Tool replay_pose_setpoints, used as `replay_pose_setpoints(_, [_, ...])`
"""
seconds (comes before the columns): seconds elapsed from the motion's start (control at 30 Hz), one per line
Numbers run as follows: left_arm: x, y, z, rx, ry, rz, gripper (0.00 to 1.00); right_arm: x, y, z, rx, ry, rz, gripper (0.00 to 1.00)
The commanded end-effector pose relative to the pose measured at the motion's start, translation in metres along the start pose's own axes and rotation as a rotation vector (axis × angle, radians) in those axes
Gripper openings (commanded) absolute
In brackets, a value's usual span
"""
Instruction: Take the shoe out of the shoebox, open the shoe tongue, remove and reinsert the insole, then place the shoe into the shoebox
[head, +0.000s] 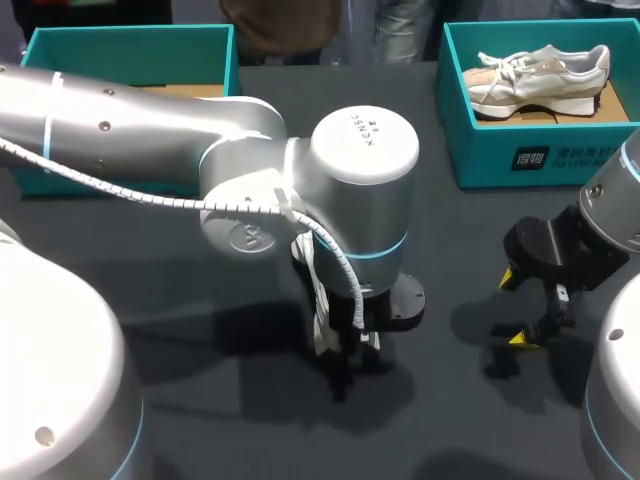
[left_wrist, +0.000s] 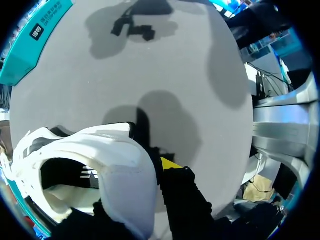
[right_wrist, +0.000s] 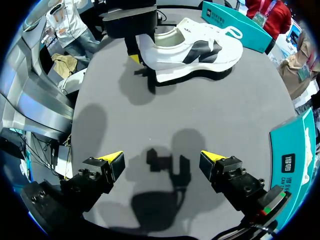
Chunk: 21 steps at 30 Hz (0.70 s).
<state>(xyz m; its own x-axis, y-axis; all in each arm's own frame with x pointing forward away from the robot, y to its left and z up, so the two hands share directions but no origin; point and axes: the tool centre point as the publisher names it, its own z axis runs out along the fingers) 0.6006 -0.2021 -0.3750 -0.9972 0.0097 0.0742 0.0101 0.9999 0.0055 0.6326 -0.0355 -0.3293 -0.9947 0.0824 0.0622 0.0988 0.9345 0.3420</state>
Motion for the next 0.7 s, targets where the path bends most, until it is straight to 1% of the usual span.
replay_pose_setpoints(0.03, [-0.004,0.008,-0.025,-0.019,0.024,0.025,0.00,0.002,0.000,0.000,0.001,-0.003,0.000,1.00])
replay_pose_setpoints(0.17, [-0.010,0.013,-0.046,-0.043,0.054,0.069,0.00,0.002,0.000,0.000,0.001,-0.003,0.000,1.00])
replay_pose_setpoints(0.3, [-0.015,0.018,-0.078,-0.068,0.068,0.111,0.00,0.002,0.000,0.000,0.001,-0.003,0.000,1.00])
replay_pose_setpoints(0.37, [-0.016,0.022,-0.094,-0.066,0.077,0.143,0.00,0.002,0.000,0.000,0.001,-0.003,0.000,1.00])
replay_pose_setpoints(0.5, [-0.024,0.028,-0.123,-0.083,0.071,0.175,0.00,0.002,0.000,0.000,0.001,-0.003,0.000,1.00])
replay_pose_setpoints(0.6, [-0.029,0.032,-0.140,-0.120,0.052,0.192,0.00,0.002,0.000,0.000,0.001,-0.003,0.000,1.00])
replay_pose_setpoints(0.7, [-0.036,0.036,-0.151,-0.137,0.044,0.203,0.00,0.002,0.000,0.000,0.001,-0.003,0.000,1.00])
